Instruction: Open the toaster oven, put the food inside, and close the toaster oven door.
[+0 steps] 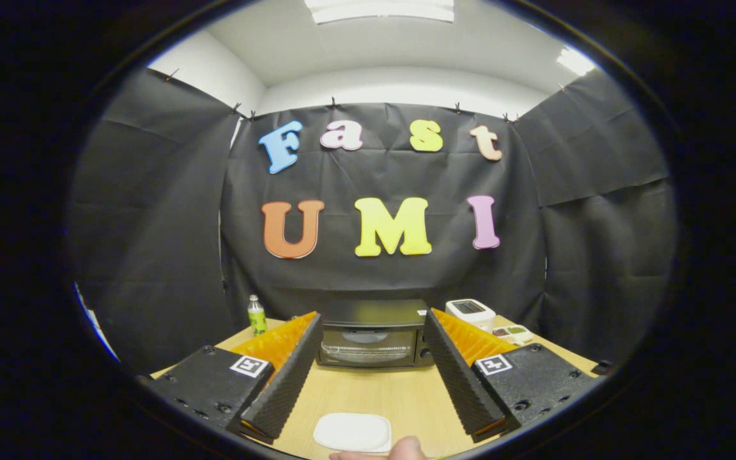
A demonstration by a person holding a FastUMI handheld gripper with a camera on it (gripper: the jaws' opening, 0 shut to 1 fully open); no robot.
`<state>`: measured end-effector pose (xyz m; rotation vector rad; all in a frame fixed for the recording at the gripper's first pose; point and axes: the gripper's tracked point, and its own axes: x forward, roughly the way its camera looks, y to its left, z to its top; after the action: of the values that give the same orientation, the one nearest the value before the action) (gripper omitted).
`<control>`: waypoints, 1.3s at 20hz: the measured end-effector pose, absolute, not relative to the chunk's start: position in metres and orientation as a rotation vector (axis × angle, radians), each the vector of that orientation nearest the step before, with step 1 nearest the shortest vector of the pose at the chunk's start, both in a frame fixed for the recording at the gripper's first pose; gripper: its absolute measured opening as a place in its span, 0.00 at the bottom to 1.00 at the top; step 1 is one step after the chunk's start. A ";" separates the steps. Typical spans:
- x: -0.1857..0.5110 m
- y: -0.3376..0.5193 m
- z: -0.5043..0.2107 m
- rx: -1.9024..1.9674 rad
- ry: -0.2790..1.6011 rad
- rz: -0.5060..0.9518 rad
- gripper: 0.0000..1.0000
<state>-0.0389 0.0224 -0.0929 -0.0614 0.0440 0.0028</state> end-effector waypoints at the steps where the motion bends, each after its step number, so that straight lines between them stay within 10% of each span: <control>1: -0.044 0.026 -0.089 -0.056 0.043 0.002 1.00; 26: -0.031 0.096 -0.138 -0.104 0.138 -0.011 1.00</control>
<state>-0.0314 0.0959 -0.1382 -0.1044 0.1382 -0.0109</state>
